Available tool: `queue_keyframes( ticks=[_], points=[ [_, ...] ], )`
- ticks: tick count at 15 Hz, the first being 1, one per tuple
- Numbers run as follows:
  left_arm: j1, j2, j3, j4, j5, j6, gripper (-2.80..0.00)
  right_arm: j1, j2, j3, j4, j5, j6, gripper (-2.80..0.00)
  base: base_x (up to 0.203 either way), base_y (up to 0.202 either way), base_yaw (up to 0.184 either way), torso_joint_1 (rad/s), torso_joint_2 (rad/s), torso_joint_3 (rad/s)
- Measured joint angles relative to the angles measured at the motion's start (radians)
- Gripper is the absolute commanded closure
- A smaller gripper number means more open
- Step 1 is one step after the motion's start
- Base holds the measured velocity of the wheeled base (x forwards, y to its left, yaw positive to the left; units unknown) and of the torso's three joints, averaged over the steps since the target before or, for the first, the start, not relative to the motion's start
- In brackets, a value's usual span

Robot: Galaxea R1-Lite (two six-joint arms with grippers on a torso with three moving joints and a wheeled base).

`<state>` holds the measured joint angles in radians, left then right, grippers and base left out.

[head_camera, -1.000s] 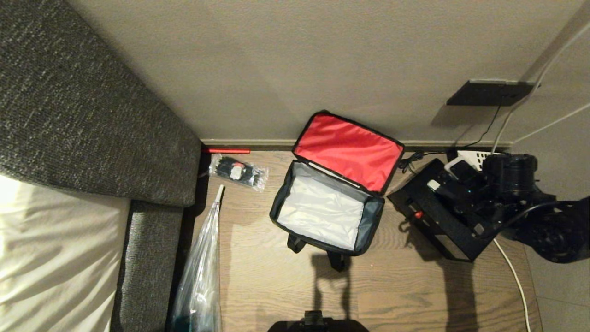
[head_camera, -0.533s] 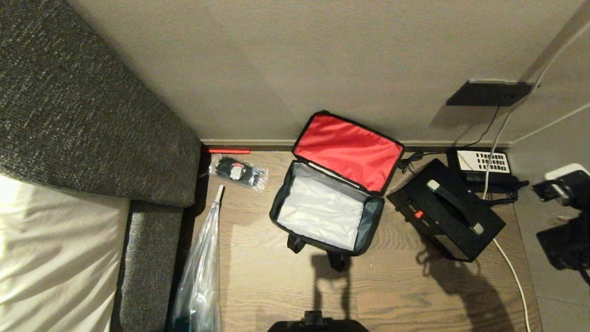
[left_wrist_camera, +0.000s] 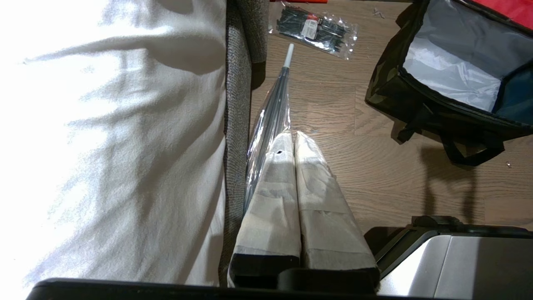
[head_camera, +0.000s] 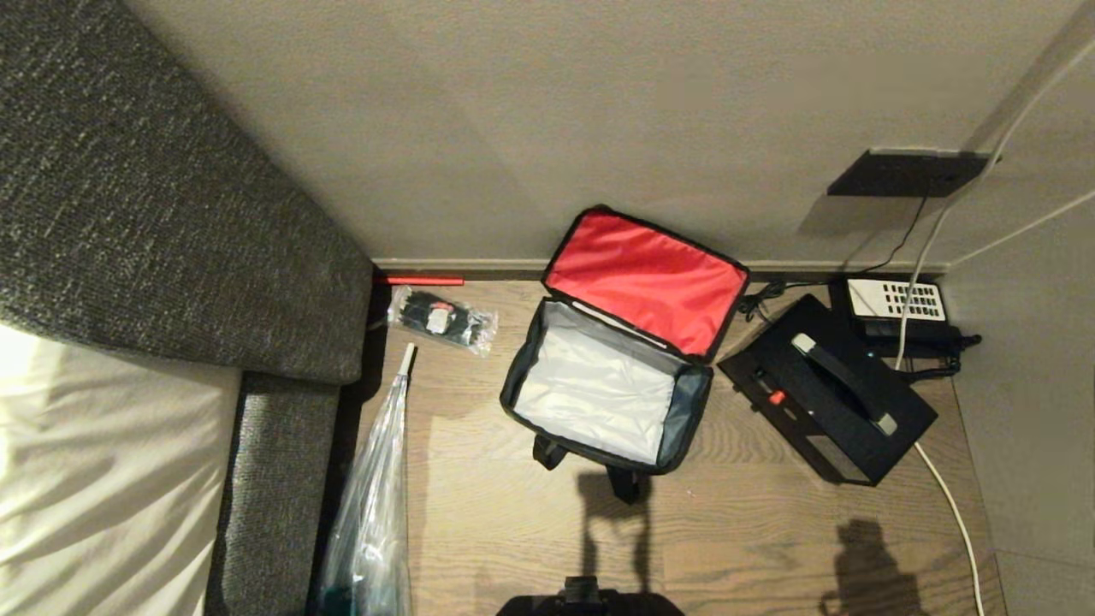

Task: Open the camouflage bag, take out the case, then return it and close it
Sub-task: Grip the handle again

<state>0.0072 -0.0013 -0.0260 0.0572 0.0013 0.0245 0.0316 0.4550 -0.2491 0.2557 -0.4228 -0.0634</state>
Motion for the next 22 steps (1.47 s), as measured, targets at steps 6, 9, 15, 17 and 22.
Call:
queue_keyframes(
  ticks=[6,9,15,17,22],
  points=[
    [0.000,0.000,0.000,0.000,0.000,0.000,0.00,-0.034,-0.296,0.159,-0.133,0.335,0.031,0.00,0.000,0.000,0.000,0.000,0.00,0.000],
    [0.000,0.000,0.000,-0.001,0.000,0.000,0.00,-0.032,-0.399,0.203,-0.168,0.419,0.048,0.00,0.000,0.000,0.000,0.000,0.00,0.000],
    [0.000,0.000,0.000,-0.001,0.000,0.000,0.00,-0.030,-0.457,0.216,-0.166,0.425,0.007,0.00,0.000,0.000,0.000,0.000,0.00,0.000],
    [0.000,0.000,0.000,-0.001,0.000,0.000,0.00,-0.030,-0.460,0.214,-0.163,0.425,0.003,0.00,0.000,0.000,0.000,0.000,0.00,0.000],
    [0.000,0.000,0.000,-0.001,0.000,0.000,0.00,-0.030,-0.460,0.214,-0.161,0.425,0.003,0.00,0.000,0.000,0.000,0.000,0.00,0.000]
  ],
)
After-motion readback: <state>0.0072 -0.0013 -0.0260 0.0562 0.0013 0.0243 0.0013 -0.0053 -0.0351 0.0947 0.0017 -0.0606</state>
